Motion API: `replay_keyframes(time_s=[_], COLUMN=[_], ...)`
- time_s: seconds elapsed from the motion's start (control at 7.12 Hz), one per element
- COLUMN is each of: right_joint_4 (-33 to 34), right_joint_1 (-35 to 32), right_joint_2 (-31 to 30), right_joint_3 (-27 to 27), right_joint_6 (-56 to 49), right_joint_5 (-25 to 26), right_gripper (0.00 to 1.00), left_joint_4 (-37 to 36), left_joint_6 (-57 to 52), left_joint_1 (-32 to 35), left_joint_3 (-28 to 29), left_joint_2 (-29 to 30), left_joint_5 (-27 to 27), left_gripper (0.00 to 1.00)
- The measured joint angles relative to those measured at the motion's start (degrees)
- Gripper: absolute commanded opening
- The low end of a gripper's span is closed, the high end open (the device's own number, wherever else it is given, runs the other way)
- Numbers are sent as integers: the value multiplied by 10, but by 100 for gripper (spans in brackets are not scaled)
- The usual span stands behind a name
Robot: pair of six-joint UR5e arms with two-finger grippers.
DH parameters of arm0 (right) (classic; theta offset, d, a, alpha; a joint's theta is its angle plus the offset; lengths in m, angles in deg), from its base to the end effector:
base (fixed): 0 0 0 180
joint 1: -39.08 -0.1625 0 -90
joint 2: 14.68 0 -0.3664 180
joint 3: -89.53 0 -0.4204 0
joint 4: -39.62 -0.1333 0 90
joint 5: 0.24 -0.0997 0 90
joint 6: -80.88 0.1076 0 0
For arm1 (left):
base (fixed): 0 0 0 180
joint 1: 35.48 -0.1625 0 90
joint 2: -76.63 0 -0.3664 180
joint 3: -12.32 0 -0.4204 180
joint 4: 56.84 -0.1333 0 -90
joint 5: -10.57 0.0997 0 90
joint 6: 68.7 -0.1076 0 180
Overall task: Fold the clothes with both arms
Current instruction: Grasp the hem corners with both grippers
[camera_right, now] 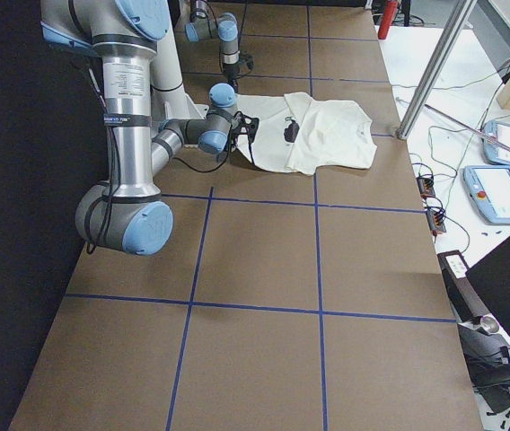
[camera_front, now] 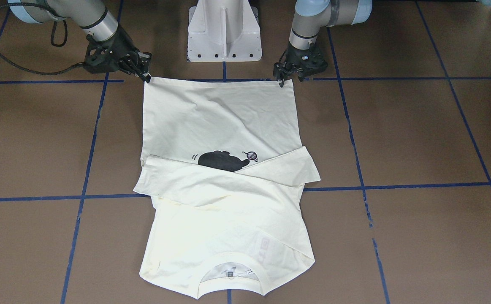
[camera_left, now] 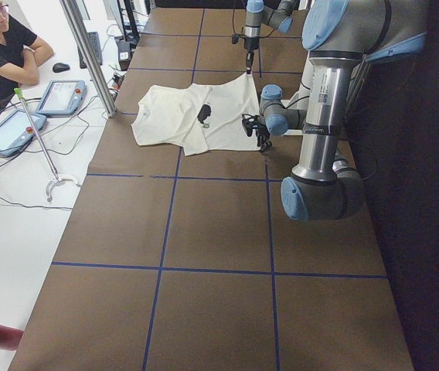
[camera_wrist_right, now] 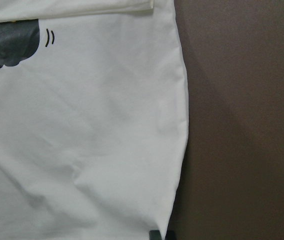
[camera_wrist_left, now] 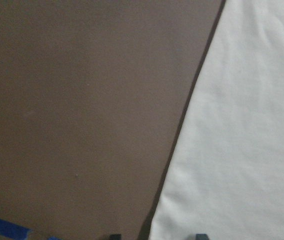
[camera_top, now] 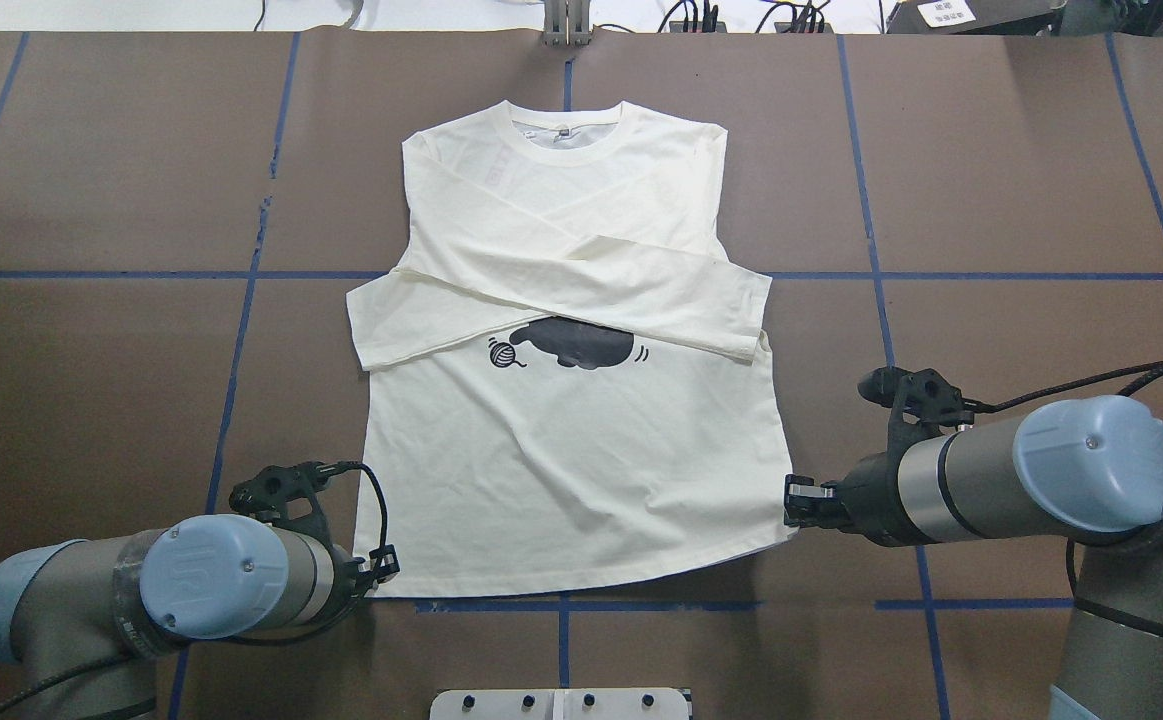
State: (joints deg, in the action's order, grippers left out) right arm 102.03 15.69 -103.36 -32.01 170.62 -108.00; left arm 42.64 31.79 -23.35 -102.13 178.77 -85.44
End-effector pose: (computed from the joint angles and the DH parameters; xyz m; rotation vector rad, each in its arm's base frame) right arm -0.4189 -0.2907 0.2645 -0.0603 -1.0822 0.2000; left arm 0.5227 -0.2372 0.2725 -0.0881 0.8085 -0.3308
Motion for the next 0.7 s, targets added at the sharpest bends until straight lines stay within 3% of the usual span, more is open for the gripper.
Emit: replay_keyframes(time_s=[0.14, 0.7], right_joint_4=[0, 0], right_joint_1=[0, -1], right_joint_2=[0, 0], right_joint_3=[0, -2], right_joint_6=[0, 0], right_joint_5=[0, -4], right_gripper=[0, 0], left_joint_4=[0, -2], left_joint_6=[0, -1], left_joint_1=[0, 3], left_joint_3=[0, -20], left_joint_2=[-1, -7], left_joint_5=[1, -2], left_gripper=[0, 0])
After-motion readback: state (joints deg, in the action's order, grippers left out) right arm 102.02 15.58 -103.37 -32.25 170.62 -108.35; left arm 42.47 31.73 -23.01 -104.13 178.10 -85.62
